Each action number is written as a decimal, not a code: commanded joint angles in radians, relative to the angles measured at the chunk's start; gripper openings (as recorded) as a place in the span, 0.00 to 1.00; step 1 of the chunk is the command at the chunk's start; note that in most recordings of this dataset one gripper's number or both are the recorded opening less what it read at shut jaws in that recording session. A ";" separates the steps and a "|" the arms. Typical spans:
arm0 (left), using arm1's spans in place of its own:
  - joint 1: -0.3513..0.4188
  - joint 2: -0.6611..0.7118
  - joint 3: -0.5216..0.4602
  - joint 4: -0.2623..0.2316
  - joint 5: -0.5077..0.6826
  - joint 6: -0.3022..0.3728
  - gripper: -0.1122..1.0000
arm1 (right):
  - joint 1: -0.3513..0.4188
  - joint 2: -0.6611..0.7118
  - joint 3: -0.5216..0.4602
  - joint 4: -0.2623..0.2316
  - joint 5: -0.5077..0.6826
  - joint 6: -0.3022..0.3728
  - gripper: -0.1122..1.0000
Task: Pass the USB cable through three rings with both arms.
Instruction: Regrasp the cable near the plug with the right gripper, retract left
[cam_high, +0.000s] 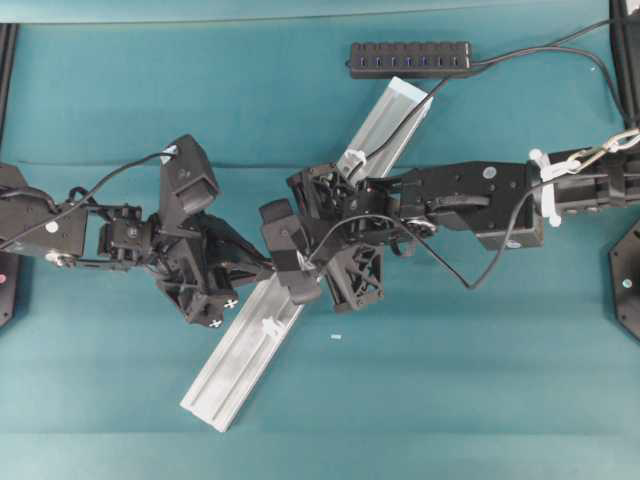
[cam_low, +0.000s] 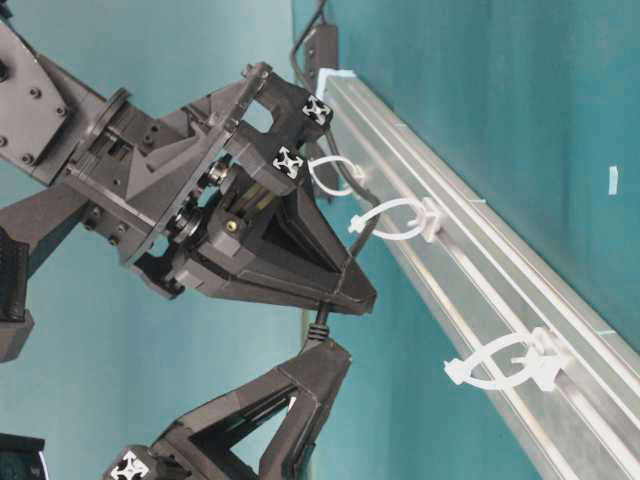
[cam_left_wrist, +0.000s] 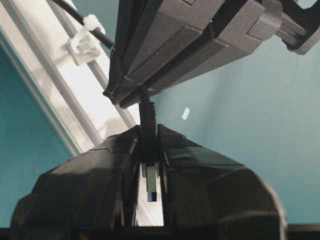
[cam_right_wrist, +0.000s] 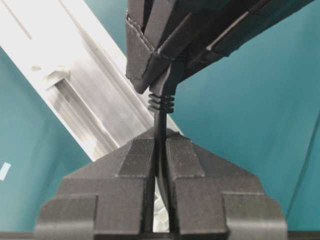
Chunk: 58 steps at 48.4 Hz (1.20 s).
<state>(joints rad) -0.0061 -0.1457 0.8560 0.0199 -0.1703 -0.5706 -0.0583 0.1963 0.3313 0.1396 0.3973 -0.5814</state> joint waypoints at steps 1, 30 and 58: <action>-0.006 -0.018 -0.011 0.003 -0.005 0.002 0.19 | 0.000 0.000 -0.015 -0.002 0.002 0.009 0.13; -0.012 -0.178 0.051 0.003 0.087 -0.017 0.96 | 0.006 0.077 -0.048 -0.178 0.132 -0.123 0.13; -0.037 -0.632 0.184 0.003 0.267 -0.015 0.95 | 0.037 0.110 -0.041 -0.178 0.166 -0.400 0.13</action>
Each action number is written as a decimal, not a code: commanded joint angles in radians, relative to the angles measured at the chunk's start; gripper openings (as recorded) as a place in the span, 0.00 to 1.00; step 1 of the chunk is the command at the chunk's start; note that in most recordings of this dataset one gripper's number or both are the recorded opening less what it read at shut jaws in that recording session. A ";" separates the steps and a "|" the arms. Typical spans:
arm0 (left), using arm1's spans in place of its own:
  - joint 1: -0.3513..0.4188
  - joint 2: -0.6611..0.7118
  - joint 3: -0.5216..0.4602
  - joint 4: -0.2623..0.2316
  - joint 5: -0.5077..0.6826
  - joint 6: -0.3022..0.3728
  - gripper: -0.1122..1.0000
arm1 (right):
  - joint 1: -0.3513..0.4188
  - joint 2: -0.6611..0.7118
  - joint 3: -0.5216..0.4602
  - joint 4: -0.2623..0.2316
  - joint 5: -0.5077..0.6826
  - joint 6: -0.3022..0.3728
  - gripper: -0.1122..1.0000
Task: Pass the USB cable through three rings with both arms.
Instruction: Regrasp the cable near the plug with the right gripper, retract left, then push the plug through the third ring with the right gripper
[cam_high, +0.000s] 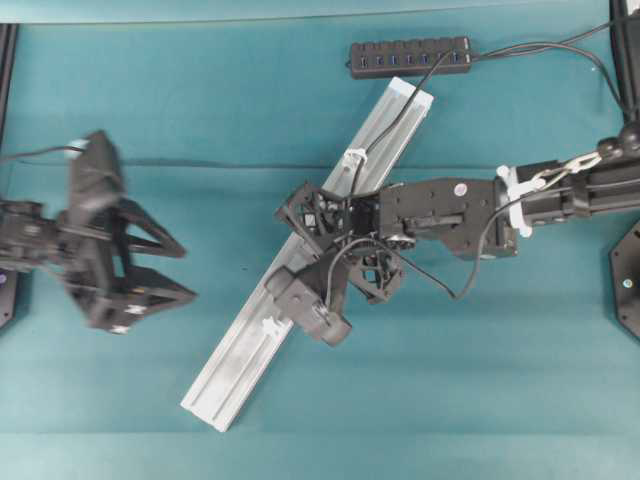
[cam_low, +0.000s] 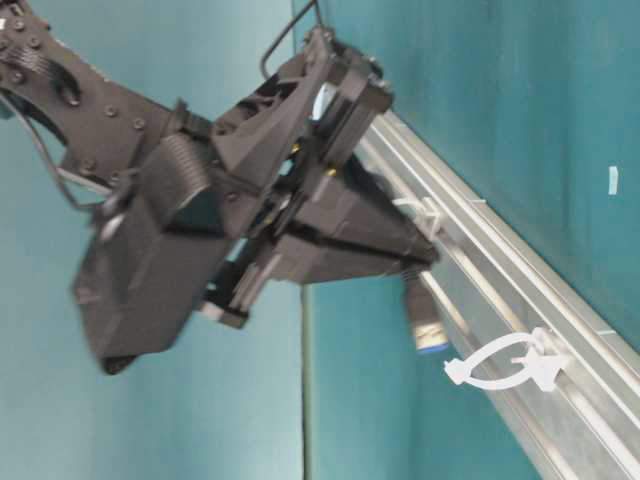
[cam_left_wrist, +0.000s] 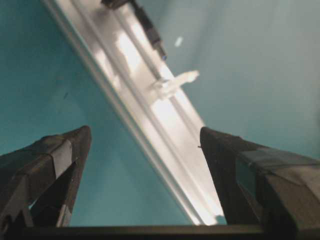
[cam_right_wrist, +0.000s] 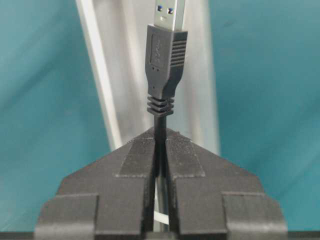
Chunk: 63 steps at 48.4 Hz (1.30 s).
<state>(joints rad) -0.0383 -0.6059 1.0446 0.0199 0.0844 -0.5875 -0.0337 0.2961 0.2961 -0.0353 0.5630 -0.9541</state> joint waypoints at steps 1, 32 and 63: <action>-0.005 -0.183 -0.005 0.003 0.017 0.003 0.95 | 0.015 0.012 -0.006 -0.003 0.002 -0.034 0.13; -0.074 -0.218 0.000 0.003 0.072 -0.021 0.94 | 0.066 0.071 -0.086 0.003 0.003 -0.048 0.13; -0.083 -0.179 -0.003 0.003 0.095 -0.055 0.94 | 0.087 0.138 -0.146 0.043 0.000 -0.044 0.13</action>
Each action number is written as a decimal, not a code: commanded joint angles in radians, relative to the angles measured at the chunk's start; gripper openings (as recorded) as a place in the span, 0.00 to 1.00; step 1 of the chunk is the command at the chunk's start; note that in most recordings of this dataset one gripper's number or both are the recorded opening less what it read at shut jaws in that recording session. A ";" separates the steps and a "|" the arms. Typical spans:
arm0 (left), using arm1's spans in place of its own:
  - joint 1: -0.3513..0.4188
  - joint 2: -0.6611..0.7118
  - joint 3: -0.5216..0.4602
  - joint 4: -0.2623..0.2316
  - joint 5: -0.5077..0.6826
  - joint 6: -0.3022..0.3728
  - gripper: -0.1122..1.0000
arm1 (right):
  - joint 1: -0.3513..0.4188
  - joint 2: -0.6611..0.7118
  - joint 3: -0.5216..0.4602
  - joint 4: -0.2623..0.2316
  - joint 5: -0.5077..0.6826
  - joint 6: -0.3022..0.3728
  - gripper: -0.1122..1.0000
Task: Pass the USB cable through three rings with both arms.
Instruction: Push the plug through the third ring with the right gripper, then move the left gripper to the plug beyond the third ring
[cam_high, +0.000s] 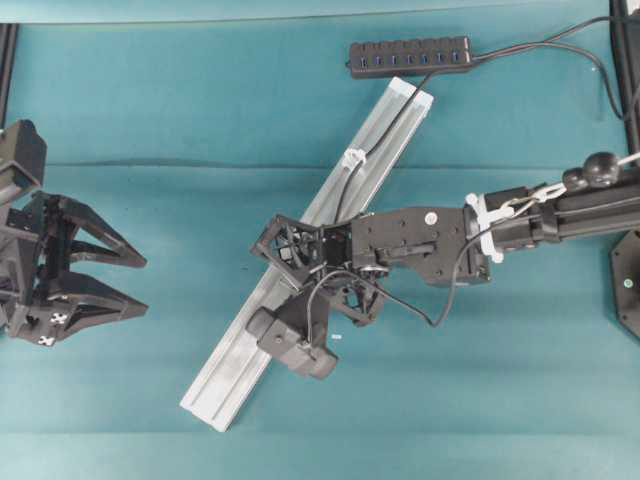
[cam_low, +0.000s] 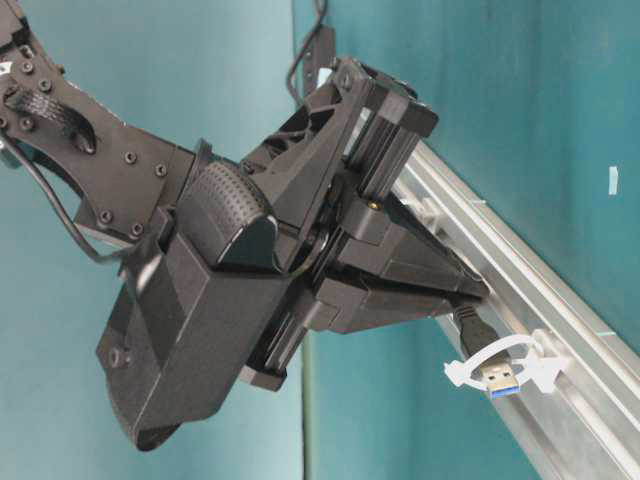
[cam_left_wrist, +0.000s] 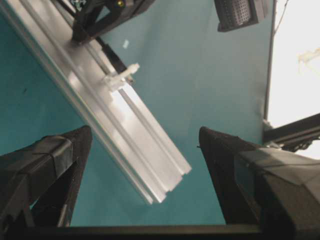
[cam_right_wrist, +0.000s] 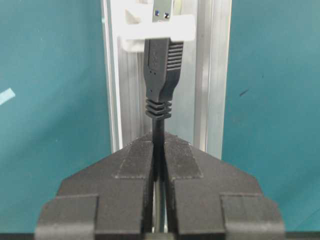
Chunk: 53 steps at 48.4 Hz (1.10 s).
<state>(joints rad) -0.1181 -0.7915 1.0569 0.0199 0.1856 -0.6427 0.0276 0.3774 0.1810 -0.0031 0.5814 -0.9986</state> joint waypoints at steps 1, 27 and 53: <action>-0.003 0.006 -0.015 0.003 -0.006 0.000 0.94 | 0.028 0.057 -0.032 0.011 -0.017 0.000 0.13; -0.015 0.028 -0.012 0.003 0.000 -0.003 0.94 | 0.051 0.080 -0.140 0.012 0.100 0.002 0.13; -0.040 0.084 -0.009 0.003 -0.026 -0.005 0.94 | 0.057 0.072 -0.199 0.015 0.166 0.057 0.13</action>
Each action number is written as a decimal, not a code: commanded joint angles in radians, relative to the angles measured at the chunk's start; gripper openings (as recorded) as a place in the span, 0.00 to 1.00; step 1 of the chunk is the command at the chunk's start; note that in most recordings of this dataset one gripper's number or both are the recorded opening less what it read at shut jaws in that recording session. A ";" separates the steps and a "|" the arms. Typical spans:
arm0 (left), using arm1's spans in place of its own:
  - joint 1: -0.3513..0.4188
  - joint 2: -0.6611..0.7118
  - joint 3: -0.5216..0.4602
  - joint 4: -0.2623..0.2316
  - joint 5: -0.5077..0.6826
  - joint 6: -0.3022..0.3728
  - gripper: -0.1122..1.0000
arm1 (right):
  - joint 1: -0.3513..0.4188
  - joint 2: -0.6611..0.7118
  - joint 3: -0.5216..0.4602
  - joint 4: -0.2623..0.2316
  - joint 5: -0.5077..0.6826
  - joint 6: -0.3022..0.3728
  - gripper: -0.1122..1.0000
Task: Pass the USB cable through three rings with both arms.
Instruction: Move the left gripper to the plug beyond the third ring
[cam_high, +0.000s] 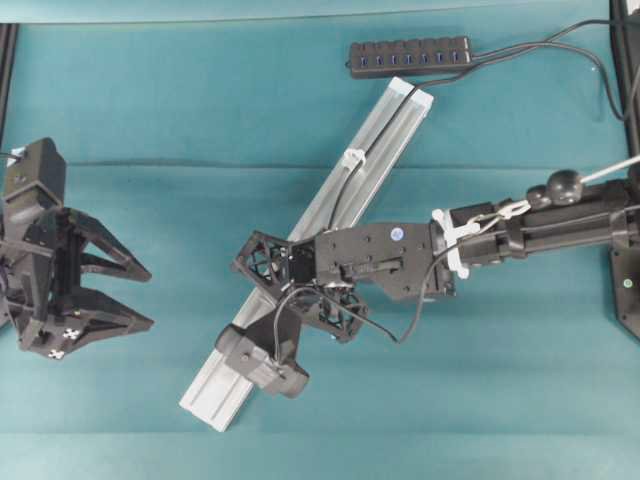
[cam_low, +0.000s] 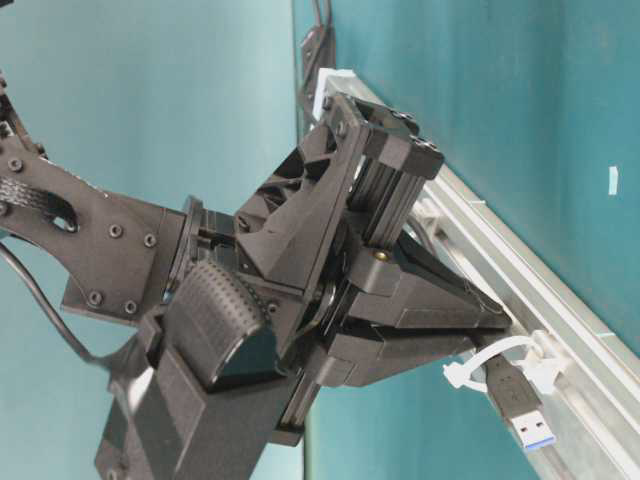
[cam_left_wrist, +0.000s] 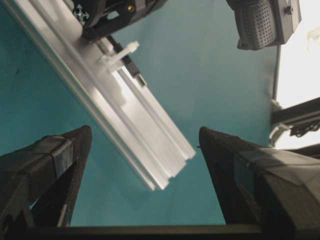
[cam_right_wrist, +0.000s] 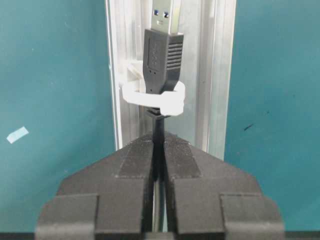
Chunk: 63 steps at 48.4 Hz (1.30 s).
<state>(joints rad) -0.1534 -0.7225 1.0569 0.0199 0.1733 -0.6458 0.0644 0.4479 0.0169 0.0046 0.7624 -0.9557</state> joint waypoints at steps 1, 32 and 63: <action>-0.006 0.017 -0.009 0.003 -0.015 -0.002 0.94 | 0.020 0.000 -0.037 0.008 -0.015 0.014 0.13; -0.072 0.385 -0.009 0.003 -0.396 -0.064 0.94 | 0.006 -0.029 -0.031 0.029 0.023 0.064 0.13; -0.072 0.644 -0.060 0.002 -0.601 -0.067 0.94 | 0.002 -0.038 -0.009 0.043 0.005 0.114 0.13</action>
<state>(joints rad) -0.2255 -0.1319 1.0170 0.0199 -0.4126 -0.7118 0.0660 0.4203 0.0123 0.0445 0.7762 -0.8606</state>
